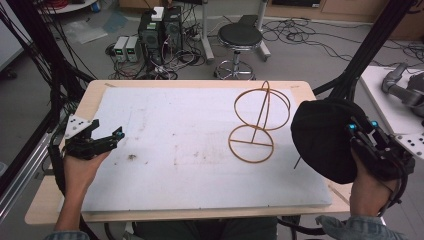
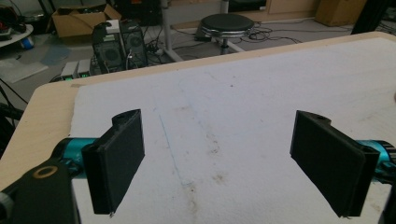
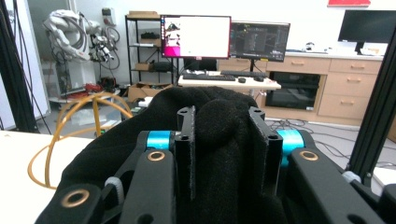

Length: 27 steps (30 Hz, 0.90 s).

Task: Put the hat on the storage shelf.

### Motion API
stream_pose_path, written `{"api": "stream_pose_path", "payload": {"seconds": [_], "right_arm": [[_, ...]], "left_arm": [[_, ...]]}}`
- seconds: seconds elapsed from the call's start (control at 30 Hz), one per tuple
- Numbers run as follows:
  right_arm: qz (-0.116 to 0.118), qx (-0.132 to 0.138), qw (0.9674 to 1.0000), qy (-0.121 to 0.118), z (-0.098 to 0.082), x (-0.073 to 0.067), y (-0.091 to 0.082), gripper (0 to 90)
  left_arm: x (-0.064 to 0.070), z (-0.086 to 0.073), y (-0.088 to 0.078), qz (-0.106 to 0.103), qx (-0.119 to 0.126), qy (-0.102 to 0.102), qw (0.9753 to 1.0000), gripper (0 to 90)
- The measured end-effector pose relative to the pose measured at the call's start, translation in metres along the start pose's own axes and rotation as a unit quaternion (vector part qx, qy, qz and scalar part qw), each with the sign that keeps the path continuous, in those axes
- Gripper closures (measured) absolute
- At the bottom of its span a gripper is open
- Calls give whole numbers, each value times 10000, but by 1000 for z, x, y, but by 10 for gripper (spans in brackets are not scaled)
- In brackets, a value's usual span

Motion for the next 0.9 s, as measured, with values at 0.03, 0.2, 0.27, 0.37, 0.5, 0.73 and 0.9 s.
{"api": "stream_pose_path", "payload": {"seconds": [0.03,0.2,0.27,0.37,0.5,0.73,0.9], "right_arm": [[9,18,10000,-12,3,-1,1,682],[69,155,9999,1,16,-7,5,681],[116,187,9998,-22,21,-11,7,681],[178,215,9996,-56,27,-16,12,681],[284,220,9994,2,35,-25,19,681],[533,380,9978,48,49,-41,29,681],[680,380,9970,29,55,-54,39,681]], "left_arm": [[0,0,0,-1,-3,-8,10000,178],[-1,-1,1,5,-7,-11,10000,178],[-1,0,1,4,-3,-10,10000,179],[0,0,1,-18,-16,12,10000,178],[0,-1,2,-26,-19,0,10000,178],[0,-1,1,-13,-15,3,10000,178],[-1,-1,1,0,-23,2,10000,179]]}}
Point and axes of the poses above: each handheld gripper's, and its own axes: y roughly forward along the jaws, z roughly out of its top, x roughly to its right, the point moved 6 cm from there along y, roughly forward along the jaws, and after that the axes turned 12 degrees about y, right-handed, at the moved point
